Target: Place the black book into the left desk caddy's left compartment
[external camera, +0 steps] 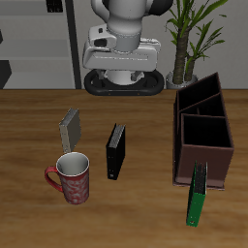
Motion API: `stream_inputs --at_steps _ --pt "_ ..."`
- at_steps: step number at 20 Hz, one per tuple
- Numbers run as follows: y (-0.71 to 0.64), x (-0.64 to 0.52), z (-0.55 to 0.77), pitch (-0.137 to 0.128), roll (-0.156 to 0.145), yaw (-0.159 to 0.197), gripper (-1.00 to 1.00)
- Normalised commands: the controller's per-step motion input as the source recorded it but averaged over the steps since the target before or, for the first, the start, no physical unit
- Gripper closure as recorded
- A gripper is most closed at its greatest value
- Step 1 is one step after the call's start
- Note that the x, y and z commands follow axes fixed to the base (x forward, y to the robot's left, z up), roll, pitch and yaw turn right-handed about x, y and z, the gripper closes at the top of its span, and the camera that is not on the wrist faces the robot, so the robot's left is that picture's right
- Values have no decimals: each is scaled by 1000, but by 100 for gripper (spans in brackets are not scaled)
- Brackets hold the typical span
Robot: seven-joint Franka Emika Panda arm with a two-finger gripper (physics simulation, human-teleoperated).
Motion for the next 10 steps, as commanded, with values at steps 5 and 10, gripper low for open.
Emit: stream_inputs --at_steps 5,10 --pt "-91 155 -17 -8 44 32 -100" --pt "-70 115 30 -45 54 28 -100"
